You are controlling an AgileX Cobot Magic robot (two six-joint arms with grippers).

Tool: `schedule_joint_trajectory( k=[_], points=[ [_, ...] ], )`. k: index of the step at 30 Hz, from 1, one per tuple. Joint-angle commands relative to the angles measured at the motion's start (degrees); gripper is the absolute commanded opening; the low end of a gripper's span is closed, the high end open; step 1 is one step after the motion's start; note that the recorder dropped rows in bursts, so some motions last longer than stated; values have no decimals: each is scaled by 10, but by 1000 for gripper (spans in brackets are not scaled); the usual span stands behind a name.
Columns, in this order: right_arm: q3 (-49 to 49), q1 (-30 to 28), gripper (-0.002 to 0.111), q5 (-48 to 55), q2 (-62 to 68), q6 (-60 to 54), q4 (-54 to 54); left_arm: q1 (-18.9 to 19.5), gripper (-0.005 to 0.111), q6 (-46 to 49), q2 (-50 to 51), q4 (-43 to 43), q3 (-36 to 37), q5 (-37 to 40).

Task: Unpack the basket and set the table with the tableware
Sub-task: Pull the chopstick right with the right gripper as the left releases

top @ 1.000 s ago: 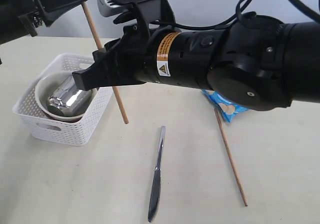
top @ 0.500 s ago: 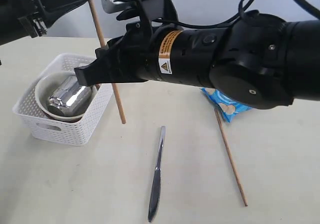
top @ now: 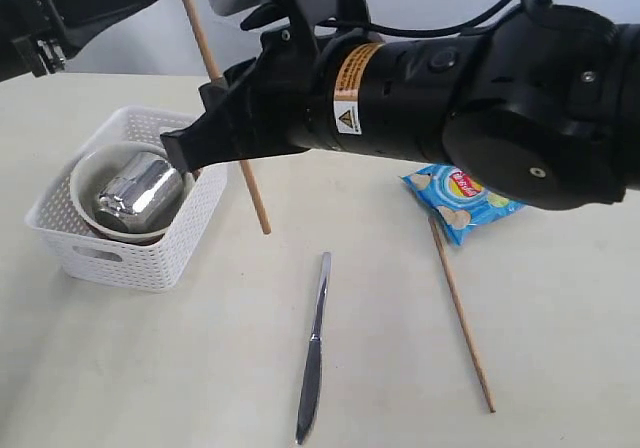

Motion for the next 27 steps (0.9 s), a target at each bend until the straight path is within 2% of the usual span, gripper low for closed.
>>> schedule_joint_trajectory(
  k=[1,9,11,13,18,22,27],
  points=[
    [-1,-30,0,42,-9,-12,2,4,67,-12,-3,29,5,-3],
    [-1,-82,0,153,-60,-58,0,4,66,-32,-3,69,11,-3],
    [-1,-87,0,174,-78,-85,-5,4,61,-32,-3,73,28,-3],
    [-1,-88,0,187,-97,-90,-29,4,50,-23,-3,73,51,-3],
    [-1,-88,0,201,-136,-89,-69,4,1,67,-3,66,107,-3],
    [-1,-88,0,266,-156,-90,-84,4,0,83,-3,79,124,-3],
    [-1,-88,0,340,-173,-118,-102,4,0,55,-3,170,130,-3]
  ],
)
